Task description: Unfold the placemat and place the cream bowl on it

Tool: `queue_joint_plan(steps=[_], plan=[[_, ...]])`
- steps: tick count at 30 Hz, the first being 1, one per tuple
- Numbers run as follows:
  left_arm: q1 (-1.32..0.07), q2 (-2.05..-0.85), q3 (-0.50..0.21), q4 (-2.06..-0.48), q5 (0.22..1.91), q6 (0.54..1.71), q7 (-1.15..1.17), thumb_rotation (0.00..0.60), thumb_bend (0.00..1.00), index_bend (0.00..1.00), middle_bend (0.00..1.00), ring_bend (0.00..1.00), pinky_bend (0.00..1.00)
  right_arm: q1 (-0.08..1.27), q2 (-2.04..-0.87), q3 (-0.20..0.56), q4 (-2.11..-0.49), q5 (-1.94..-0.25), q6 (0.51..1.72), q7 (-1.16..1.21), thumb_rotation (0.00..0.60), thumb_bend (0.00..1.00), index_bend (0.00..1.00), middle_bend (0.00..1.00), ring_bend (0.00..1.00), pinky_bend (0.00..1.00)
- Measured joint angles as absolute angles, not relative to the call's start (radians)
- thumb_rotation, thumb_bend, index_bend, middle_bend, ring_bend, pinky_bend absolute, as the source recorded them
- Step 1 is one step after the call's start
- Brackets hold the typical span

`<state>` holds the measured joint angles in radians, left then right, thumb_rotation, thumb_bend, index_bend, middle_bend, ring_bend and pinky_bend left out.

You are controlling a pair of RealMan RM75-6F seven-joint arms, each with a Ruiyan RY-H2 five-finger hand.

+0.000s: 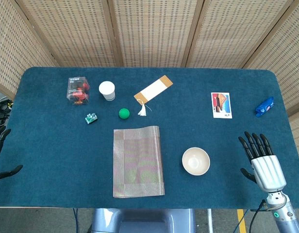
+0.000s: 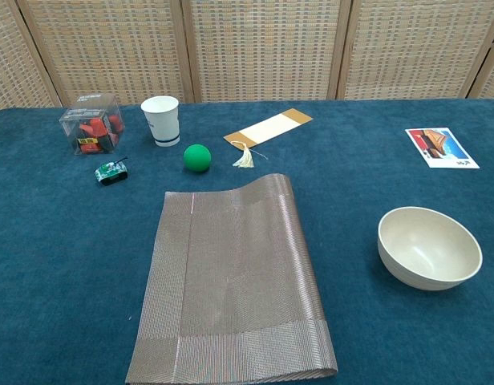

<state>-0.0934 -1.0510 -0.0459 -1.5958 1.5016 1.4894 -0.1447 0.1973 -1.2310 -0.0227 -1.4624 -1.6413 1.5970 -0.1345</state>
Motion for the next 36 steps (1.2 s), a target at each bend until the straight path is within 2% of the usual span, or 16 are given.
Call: queue_joint_plan(steps=[8, 16, 21, 25, 27, 31, 36], plan=[[-0.097, -1.056, -0.048, -1.593, 1.496, 1.482, -0.139, 0.600, 0.00, 0.00, 0.00, 0.00, 0.00, 0.233, -1.233, -0.041, -1.458, -1.686, 1.510, -0.118, 0.600, 0.00, 0.06, 0.00, 0.00, 0.00], [-0.106, -1.066, -0.051, -1.585, 1.478, 1.456, -0.123, 0.600, 0.00, 0.00, 0.00, 0.00, 0.00, 0.327, -1.240, -0.091, -1.453, -1.767, 1.326, -0.088, 0.600, 0.00, 0.17, 0.00, 0.00, 0.00], [-0.115, -1.075, -0.050, -1.577, 1.470, 1.433, -0.109, 0.600, 0.00, 0.00, 0.00, 0.00, 0.00, 0.383, -1.279, -0.103, -1.438, -1.786, 1.232, -0.081, 0.600, 0.00, 0.24, 0.00, 0.00, 0.00], [-0.118, -1.080, -0.053, -1.570, 1.458, 1.426, -0.109, 0.600, 0.00, 0.00, 0.00, 0.00, 0.00, 0.405, -1.326, -0.102, -1.398, -1.798, 1.209, -0.087, 0.600, 0.02, 0.31, 0.00, 0.00, 0.00], [-0.119, -1.080, -0.054, -1.568, 1.456, 1.424, -0.111, 0.600, 0.00, 0.00, 0.00, 0.00, 0.00, 0.414, -1.351, -0.102, -1.376, -1.803, 1.198, -0.086, 0.600, 0.08, 0.35, 0.00, 0.00, 0.00], [-0.118, -1.079, -0.055, -1.568, 1.457, 1.428, -0.114, 0.600, 0.00, 0.00, 0.00, 0.00, 0.00, 0.429, -1.390, -0.102, -1.338, -1.799, 1.162, -0.086, 0.600, 0.32, 0.40, 0.00, 0.00, 0.00], [-0.115, -1.077, -0.057, -1.568, 1.455, 1.432, -0.123, 0.600, 0.00, 0.00, 0.00, 0.00, 0.00, 0.439, -1.438, -0.096, -1.279, -1.783, 1.143, -0.067, 0.600, 0.56, 0.58, 0.00, 0.00, 0.00]])
